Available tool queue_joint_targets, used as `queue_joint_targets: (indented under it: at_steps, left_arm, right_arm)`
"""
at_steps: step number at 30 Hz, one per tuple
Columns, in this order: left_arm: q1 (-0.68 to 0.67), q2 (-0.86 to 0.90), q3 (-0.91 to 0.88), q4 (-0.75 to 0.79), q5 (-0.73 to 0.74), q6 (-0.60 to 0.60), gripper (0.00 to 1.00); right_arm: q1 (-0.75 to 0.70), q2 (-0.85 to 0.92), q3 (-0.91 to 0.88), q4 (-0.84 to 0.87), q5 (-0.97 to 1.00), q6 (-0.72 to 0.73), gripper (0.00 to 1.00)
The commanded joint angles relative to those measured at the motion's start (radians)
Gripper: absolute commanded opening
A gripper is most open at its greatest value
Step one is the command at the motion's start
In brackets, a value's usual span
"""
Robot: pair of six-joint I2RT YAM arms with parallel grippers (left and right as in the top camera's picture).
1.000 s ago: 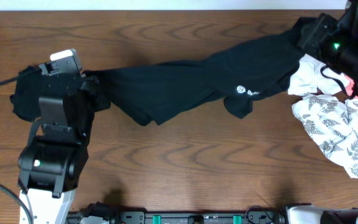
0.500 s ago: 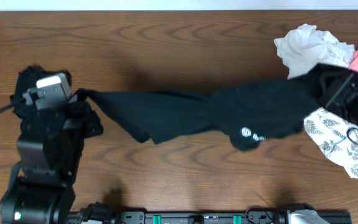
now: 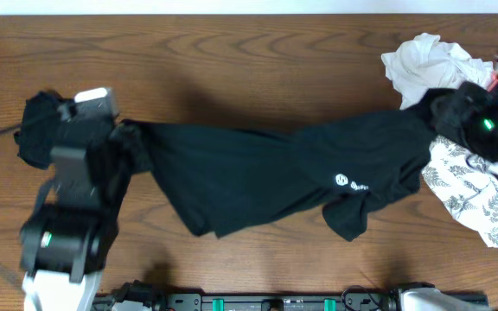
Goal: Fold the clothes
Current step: 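Pull the shirt leftward with the left gripper, spreading it across the table, then lower the spread black shirt flat onto the table with both grippers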
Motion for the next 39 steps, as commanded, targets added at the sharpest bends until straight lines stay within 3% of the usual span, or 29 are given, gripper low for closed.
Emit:
queue_joint_targets:
  at_steps: [1, 7, 8, 10, 11, 12, 14, 21, 29, 33, 39]
  left_arm:
    - [0.007, 0.129, 0.014, 0.050, 0.010, 0.006, 0.06]
    - [0.007, 0.416, 0.014, 0.277, 0.009, 0.047, 0.07]
    - [0.007, 0.461, 0.014, 0.318, 0.009, 0.049, 0.17]
    - [0.007, 0.535, 0.014, 0.378, 0.009, 0.068, 0.54]
    - [0.007, 0.563, 0.014, 0.394, 0.009, 0.074, 0.70]
    - [0.007, 0.585, 0.014, 0.403, 0.009, 0.074, 0.79]
    - [0.007, 0.618, 0.014, 0.401, 0.009, 0.074, 0.90]
    - [0.007, 0.605, 0.014, 0.301, 0.019, 0.073, 0.91]
    - [0.007, 0.578, 0.012, 0.117, 0.309, 0.073, 0.84]
    - [0.007, 0.582, -0.003, 0.124, 0.327, 0.073, 0.84]
    - [0.007, 0.603, -0.003, 0.186, 0.327, 0.073, 0.84]
  right_arm:
    - [-0.010, 0.101, 0.012, 0.023, 0.044, -0.010, 0.09]
    - [-0.010, 0.322, 0.012, 0.196, 0.058, -0.017, 0.13]
    - [-0.010, 0.362, 0.012, 0.249, 0.057, -0.033, 0.29]
    - [-0.010, 0.434, 0.012, 0.338, 0.057, -0.079, 0.63]
    - [-0.010, 0.470, 0.012, 0.372, 0.057, -0.098, 0.73]
    - [-0.011, 0.499, 0.012, 0.396, 0.057, -0.113, 0.86]
    - [-0.015, 0.550, 0.012, 0.423, 0.053, -0.143, 0.98]
    - [-0.032, 0.579, 0.012, 0.369, 0.051, -0.188, 0.97]
    - [-0.022, 0.581, 0.011, 0.076, 0.058, -0.438, 0.90]
    - [-0.001, 0.584, 0.010, 0.042, 0.077, -0.612, 0.87]
    - [0.059, 0.587, -0.007, 0.077, 0.079, -0.759, 0.85]
